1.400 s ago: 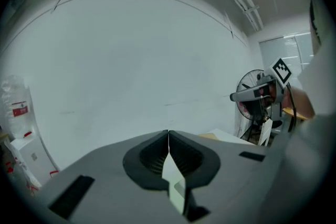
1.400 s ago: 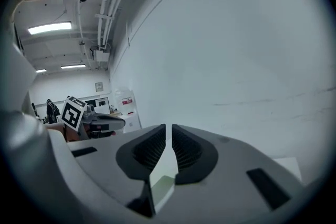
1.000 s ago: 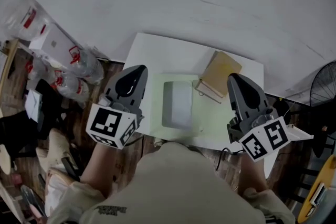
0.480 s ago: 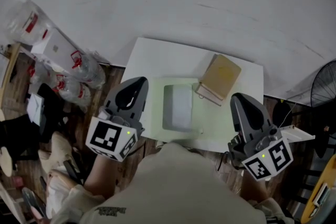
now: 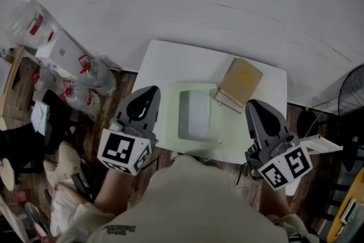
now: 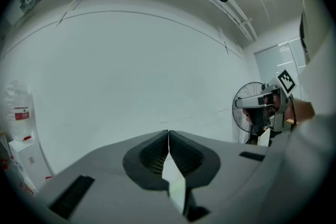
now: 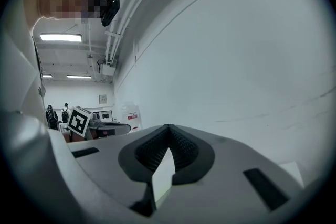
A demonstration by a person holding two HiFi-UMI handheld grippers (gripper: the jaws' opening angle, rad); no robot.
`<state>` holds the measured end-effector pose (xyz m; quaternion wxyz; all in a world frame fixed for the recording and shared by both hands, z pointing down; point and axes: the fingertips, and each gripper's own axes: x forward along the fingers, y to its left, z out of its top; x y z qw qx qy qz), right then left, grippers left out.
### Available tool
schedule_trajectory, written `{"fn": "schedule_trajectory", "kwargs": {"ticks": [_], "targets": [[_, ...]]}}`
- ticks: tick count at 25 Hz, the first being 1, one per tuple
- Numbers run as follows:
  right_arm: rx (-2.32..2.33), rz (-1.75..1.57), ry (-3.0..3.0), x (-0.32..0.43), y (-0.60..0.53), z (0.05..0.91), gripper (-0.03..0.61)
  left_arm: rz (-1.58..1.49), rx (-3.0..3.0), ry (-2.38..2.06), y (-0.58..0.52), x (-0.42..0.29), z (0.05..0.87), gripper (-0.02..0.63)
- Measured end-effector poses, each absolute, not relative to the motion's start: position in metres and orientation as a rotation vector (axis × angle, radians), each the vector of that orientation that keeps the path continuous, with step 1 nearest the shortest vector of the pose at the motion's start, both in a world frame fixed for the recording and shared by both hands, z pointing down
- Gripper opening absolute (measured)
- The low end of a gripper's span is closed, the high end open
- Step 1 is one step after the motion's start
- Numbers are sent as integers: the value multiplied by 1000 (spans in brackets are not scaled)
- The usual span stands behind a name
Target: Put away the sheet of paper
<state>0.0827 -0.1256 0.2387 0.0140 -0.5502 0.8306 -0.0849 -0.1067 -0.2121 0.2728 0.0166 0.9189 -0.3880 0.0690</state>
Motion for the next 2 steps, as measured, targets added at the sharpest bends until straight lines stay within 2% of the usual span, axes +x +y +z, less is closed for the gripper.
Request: {"fn": "schedule_trajectory", "kwargs": {"ticks": [2], "targets": [[-1714,-267,2588,84,-127,241,23,221,2866,-1198,-211,-104,274,21]]}}
